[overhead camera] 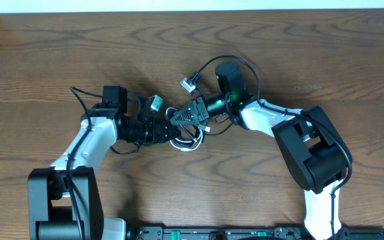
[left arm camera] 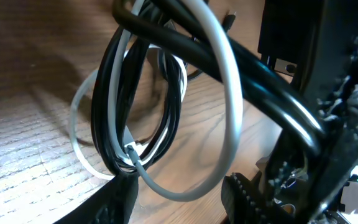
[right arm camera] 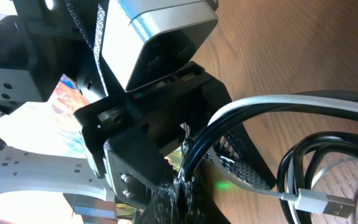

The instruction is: Untangle cables

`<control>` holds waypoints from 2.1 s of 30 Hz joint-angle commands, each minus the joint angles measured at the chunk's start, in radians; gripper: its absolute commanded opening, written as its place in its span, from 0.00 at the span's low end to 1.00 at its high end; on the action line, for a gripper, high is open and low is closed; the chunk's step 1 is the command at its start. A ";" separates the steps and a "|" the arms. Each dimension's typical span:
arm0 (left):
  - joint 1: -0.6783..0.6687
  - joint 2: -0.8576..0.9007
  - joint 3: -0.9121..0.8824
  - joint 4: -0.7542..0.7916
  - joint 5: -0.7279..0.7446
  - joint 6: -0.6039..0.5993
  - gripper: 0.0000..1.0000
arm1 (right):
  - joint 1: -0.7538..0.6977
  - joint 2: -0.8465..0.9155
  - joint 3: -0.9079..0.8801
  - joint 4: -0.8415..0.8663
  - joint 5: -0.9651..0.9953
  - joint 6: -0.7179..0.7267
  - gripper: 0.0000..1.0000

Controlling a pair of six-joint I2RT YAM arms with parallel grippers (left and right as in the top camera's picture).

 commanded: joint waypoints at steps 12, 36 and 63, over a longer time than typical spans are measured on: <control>0.001 0.006 0.003 0.024 0.150 0.082 0.46 | 0.029 -0.032 -0.005 -0.021 -0.088 -0.019 0.01; 0.002 0.006 0.003 0.020 -0.120 0.023 0.32 | 0.078 -0.032 -0.005 -0.095 0.260 -0.019 0.01; 0.105 0.006 0.003 -0.034 -0.455 -0.266 0.35 | 0.293 -0.032 -0.004 -0.179 0.937 -0.262 0.02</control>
